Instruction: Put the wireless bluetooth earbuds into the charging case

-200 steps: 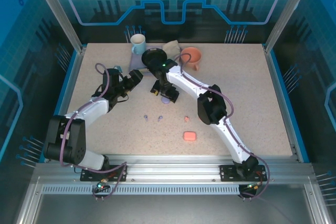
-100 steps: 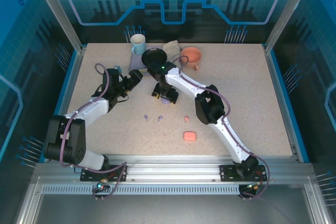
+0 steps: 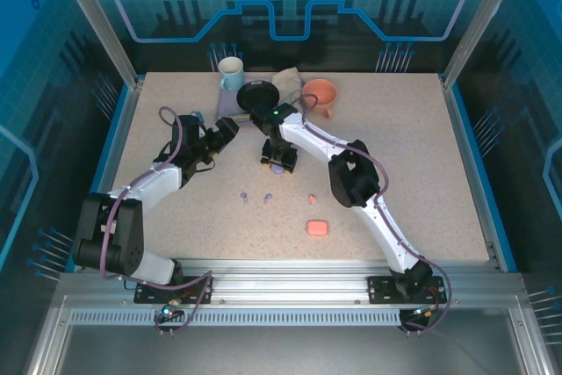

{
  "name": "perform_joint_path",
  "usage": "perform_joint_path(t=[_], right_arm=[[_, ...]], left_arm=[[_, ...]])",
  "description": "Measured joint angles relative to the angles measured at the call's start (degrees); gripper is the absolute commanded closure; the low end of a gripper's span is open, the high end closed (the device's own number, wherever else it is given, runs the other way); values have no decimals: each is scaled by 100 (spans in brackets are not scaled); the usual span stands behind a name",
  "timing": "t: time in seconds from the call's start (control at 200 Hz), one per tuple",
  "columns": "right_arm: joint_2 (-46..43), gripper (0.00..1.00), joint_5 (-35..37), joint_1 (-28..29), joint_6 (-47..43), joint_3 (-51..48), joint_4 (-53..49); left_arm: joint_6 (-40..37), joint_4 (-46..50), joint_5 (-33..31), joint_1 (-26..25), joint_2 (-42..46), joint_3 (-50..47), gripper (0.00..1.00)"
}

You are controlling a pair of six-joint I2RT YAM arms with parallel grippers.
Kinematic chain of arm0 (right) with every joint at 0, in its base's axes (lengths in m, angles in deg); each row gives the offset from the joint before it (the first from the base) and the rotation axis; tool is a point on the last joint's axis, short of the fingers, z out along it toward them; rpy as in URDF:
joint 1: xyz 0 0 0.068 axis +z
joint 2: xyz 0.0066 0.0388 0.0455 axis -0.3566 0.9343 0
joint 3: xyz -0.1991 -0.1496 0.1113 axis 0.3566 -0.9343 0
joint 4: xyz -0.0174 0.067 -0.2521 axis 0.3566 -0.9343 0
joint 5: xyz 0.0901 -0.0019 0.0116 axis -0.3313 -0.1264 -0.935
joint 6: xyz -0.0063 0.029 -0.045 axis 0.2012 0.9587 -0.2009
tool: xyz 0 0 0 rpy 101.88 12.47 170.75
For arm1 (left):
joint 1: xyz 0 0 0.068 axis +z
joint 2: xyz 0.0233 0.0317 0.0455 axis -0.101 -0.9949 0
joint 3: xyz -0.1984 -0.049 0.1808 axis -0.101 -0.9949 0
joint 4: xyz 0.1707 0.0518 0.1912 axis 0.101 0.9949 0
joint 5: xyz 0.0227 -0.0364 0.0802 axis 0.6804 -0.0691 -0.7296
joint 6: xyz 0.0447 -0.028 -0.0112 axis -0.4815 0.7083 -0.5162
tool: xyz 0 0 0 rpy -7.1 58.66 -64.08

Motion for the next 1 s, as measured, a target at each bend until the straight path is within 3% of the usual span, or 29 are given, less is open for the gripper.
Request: perform_joint_path(t=[0.265, 0.575, 1.0], right_arm=[[-212, 53, -363, -149, -109, -356, 313], [-273, 53, -708, -549, -96, -452, 1167], [-61, 52, -1121, -772, 428, 90, 1672]], left_arm=[[-9, -13, 367, 0, -42, -2, 1], [118, -1207, 756, -173, -527, -597, 2], [0, -2271, 1117, -544, -1475, -640, 13]])
